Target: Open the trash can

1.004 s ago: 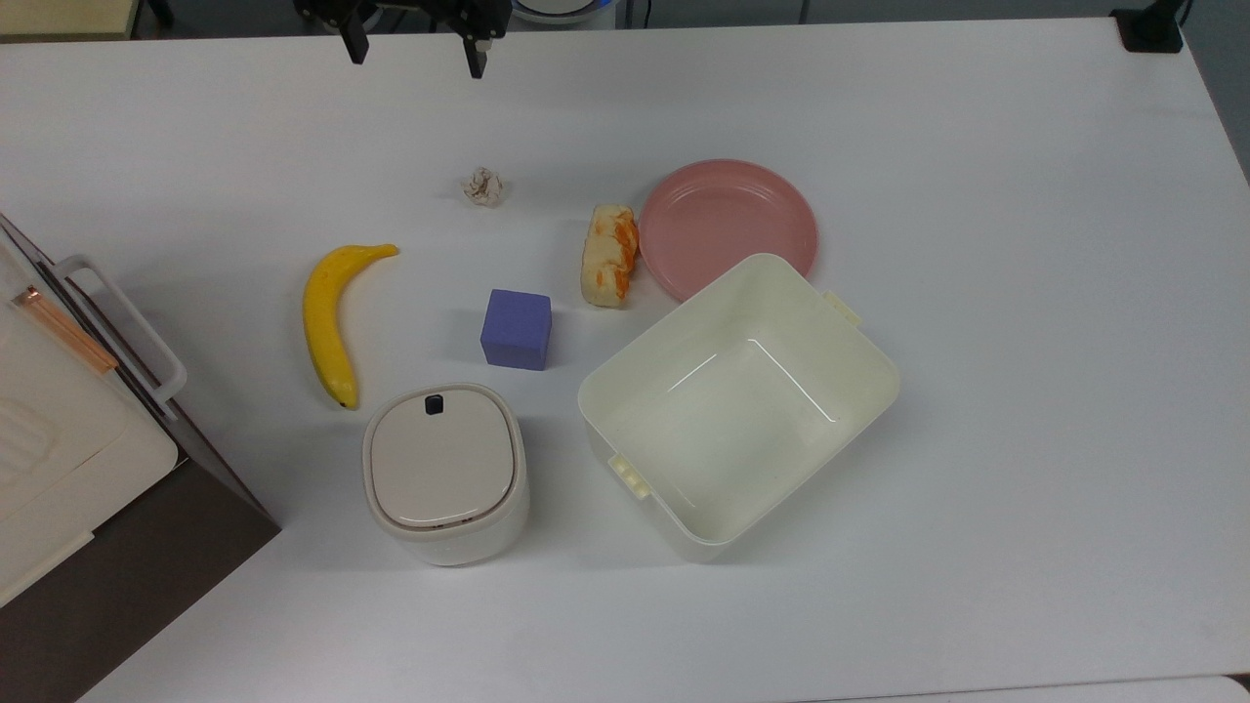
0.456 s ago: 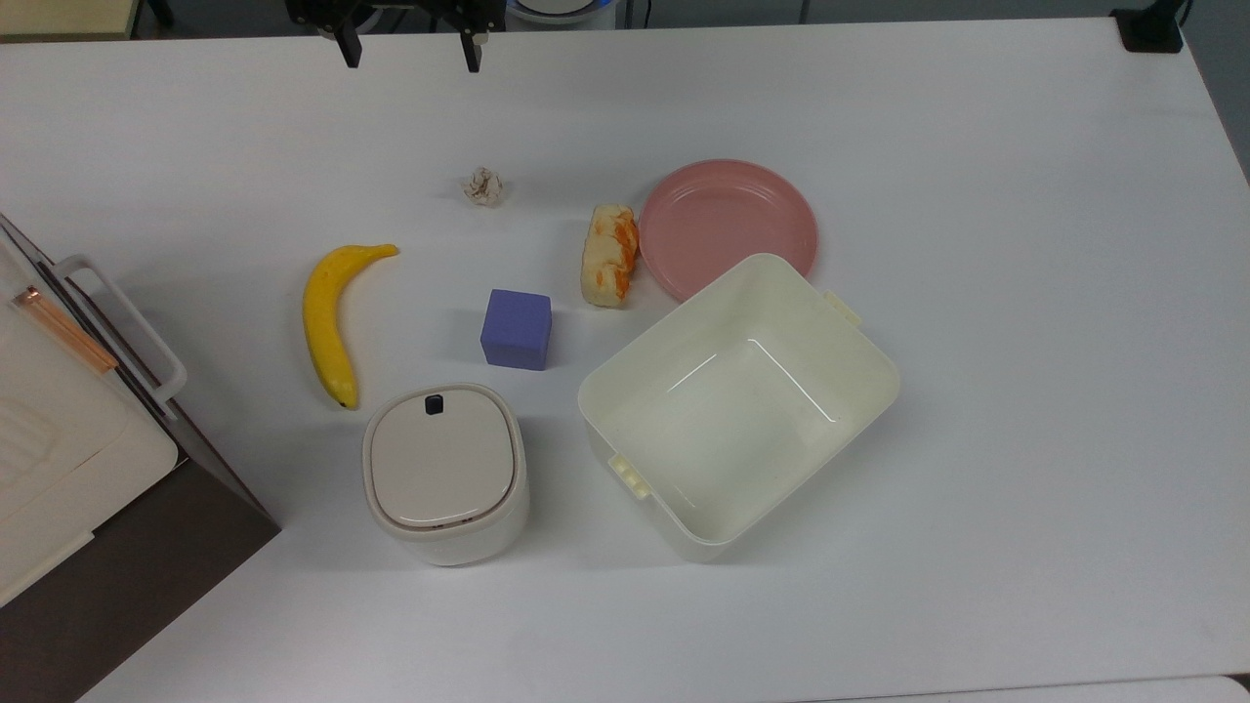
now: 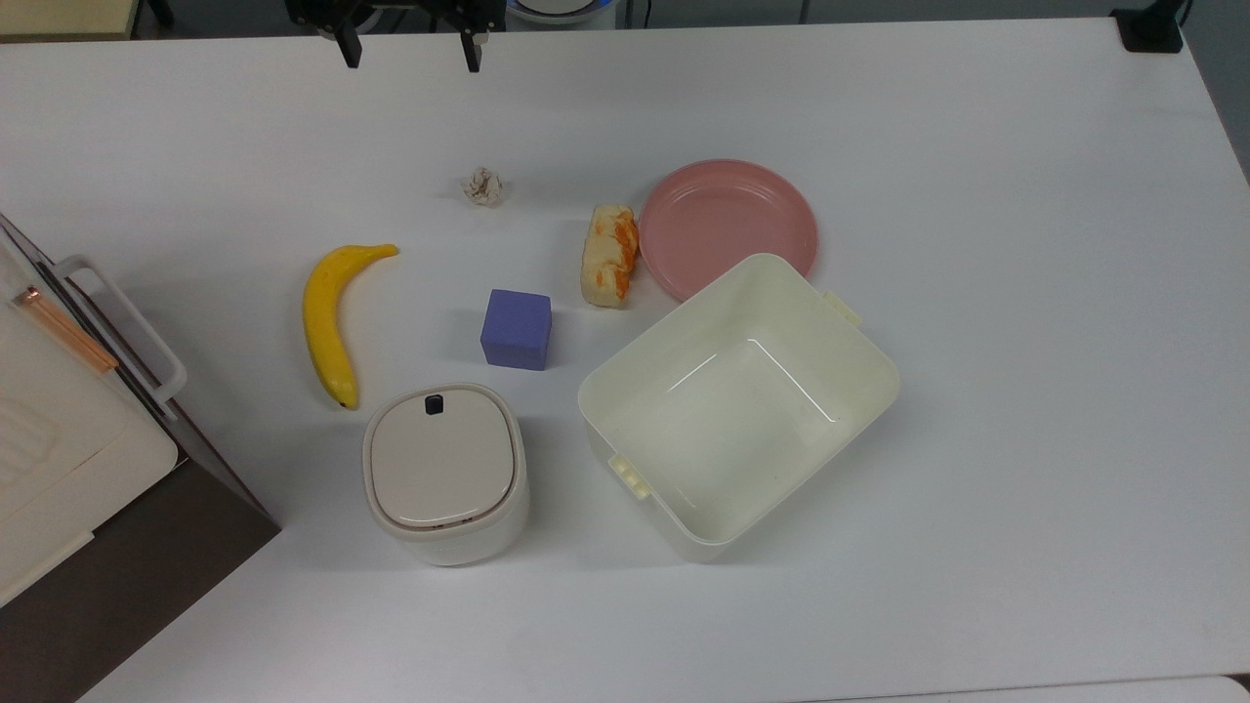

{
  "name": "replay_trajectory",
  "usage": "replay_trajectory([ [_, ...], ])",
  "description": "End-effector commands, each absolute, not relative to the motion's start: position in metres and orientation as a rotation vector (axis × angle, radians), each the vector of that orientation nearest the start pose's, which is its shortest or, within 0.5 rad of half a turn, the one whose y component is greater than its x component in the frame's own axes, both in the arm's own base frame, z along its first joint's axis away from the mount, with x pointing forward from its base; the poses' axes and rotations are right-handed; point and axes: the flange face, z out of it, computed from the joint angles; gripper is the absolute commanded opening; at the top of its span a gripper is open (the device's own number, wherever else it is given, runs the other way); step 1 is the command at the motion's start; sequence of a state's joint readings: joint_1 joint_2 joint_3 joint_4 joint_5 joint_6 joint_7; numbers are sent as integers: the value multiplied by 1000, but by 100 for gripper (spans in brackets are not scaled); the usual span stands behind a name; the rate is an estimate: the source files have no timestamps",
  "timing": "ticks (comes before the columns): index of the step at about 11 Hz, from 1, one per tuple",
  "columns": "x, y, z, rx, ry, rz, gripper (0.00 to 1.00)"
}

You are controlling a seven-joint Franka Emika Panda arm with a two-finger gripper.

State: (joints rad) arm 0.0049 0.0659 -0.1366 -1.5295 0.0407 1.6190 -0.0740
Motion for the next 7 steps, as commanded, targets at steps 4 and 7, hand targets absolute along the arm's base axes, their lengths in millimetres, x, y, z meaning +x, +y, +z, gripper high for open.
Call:
replay_trajectory([
  [4,571,-69,614,-3117,48,-87,100],
  [7,571,-67,611,-3117,44,-82,100],
])
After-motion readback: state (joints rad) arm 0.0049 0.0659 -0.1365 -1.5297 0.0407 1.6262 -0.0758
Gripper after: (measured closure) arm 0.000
